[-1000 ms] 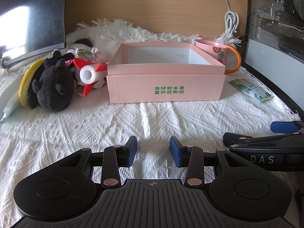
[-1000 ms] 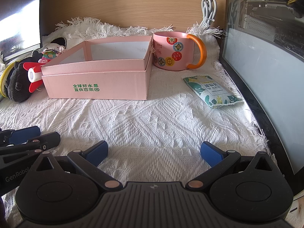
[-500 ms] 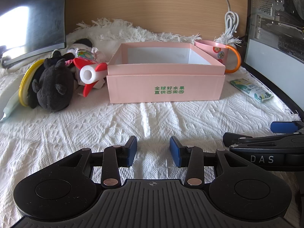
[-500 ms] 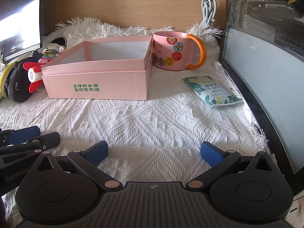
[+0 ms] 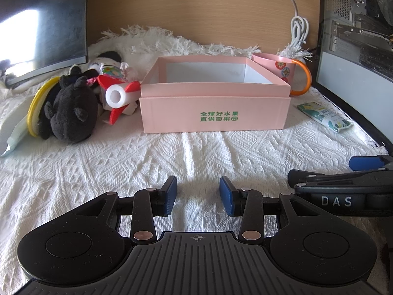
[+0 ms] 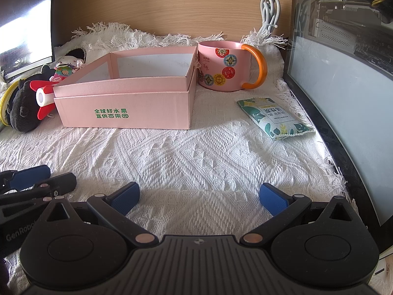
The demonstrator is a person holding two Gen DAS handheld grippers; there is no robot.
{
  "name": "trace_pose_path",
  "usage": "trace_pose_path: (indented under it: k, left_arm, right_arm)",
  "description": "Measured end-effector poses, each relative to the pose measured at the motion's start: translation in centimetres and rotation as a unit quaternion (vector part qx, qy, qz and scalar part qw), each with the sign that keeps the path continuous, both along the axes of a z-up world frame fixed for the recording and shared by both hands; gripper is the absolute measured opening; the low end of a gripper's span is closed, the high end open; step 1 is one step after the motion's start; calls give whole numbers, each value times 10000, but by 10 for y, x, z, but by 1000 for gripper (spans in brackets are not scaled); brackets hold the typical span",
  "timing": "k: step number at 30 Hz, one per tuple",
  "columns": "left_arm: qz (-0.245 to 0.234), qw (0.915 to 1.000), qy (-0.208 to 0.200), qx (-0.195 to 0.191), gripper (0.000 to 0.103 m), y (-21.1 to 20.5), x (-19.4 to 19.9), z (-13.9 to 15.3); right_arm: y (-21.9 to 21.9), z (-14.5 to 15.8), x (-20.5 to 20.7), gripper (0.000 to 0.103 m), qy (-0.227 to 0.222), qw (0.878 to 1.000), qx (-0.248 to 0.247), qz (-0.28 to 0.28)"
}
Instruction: Organize soft objects
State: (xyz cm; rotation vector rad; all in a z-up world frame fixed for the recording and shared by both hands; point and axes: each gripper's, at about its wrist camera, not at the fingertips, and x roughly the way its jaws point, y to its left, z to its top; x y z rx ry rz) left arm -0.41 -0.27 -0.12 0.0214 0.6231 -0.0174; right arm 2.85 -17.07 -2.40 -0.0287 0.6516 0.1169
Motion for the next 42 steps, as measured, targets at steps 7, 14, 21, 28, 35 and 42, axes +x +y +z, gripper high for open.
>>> trace_pose_path:
  k: [7,14,21,28,35,42]
  left_arm:
    - [4,10000,-19,13,43,0,-5,-1]
    - [-29,10000,34,-7,43,2,-3,1]
    - [-51,9999,102,-18,43,4,2,3]
    - [-55,9999,107,-19,43,4,3,2]
    - [-53,9999,104,-20,43,3,3,2]
    - [-60,9999,110,-32,43,3,3,2]
  right_arm:
    - [0,0,0,103,0,10000,0,0]
    - [0,0,0,103,0,10000,-1,0]
    - [0,0,0,103,1,10000,-1,-1]
    - [0,0,0,103,0,10000,0,1]
    - [0,0,0,103,-1,10000,1,1]
    - [0,0,0,103,1,10000,16,5]
